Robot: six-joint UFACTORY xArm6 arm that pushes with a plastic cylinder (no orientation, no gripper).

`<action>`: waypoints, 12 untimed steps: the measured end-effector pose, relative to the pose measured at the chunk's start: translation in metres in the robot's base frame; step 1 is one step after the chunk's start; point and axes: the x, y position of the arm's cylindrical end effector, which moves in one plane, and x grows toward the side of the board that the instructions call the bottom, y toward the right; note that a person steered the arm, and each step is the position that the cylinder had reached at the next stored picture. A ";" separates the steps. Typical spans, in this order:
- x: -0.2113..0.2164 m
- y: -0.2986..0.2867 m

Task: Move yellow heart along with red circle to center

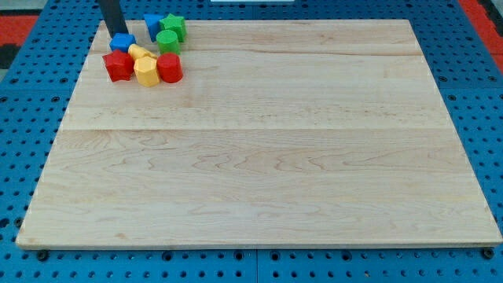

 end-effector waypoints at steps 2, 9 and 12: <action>0.018 -0.048; 0.050 0.035; 0.111 0.152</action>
